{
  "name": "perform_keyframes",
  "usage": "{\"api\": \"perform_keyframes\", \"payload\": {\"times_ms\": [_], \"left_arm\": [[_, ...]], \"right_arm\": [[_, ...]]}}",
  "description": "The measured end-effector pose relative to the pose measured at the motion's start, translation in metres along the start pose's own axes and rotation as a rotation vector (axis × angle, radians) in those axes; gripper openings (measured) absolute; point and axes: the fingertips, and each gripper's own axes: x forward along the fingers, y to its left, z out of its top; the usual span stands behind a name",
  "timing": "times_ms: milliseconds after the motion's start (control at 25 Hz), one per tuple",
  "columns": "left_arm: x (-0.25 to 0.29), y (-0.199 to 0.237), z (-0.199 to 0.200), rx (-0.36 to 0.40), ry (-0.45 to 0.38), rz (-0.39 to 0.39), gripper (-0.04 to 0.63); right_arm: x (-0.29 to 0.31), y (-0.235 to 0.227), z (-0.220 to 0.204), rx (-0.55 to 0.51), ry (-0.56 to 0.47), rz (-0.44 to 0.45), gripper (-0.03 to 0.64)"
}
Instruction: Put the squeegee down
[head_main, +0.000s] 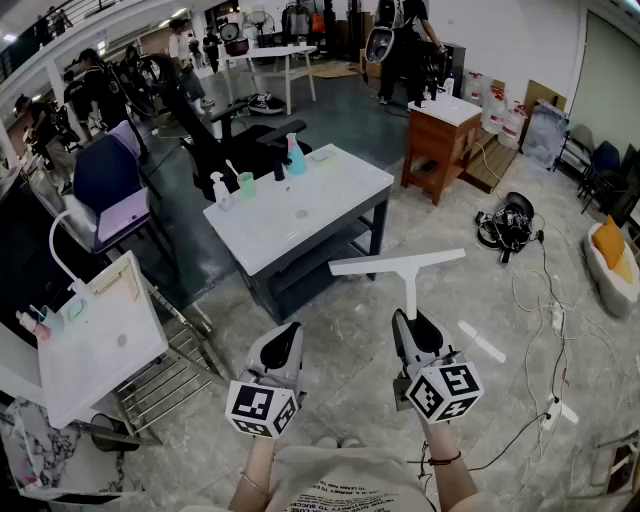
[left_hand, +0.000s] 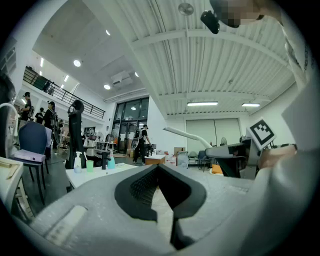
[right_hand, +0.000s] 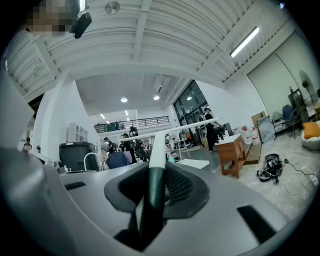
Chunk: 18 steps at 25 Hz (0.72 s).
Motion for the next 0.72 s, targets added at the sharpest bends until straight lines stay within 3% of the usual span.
{"api": "perform_keyframes", "payload": {"times_ms": [720], "left_arm": [[0.027, -0.029, -0.014, -0.019, 0.018, 0.019, 0.022]], "right_arm": [[-0.001, -0.041, -0.008, 0.065, 0.012, 0.033, 0.095]]}}
